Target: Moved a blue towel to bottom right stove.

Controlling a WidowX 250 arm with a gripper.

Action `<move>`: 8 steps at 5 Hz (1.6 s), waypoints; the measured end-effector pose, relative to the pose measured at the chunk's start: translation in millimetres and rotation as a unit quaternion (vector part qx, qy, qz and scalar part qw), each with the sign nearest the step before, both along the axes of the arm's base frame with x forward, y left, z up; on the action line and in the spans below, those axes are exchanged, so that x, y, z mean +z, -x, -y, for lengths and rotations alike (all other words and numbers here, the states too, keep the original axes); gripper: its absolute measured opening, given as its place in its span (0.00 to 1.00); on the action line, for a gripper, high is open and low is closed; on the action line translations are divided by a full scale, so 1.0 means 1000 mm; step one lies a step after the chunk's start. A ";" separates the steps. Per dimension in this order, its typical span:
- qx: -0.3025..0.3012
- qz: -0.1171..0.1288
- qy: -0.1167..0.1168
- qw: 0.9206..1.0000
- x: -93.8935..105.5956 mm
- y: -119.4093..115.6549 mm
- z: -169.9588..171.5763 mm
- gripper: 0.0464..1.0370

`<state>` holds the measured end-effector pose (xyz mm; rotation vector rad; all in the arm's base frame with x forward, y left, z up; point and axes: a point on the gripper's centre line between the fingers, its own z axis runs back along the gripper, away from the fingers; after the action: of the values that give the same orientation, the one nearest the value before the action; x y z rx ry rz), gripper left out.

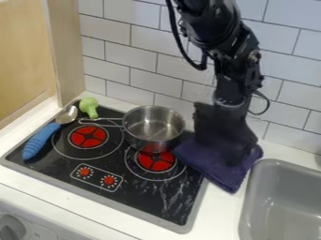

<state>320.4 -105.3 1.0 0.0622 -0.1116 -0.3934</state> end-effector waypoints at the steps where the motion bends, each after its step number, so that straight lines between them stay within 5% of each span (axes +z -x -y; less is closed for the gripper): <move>1: 0.009 0.000 0.000 1.000 0.001 0.017 -0.003 0.96; 6: -0.013 -0.006 -0.021 1.000 0.007 0.112 0.007 0.96; 8: -0.011 0.005 -0.020 1.000 0.020 0.116 0.004 0.96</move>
<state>204.4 -109.1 21.1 0.1017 -0.1146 -0.4174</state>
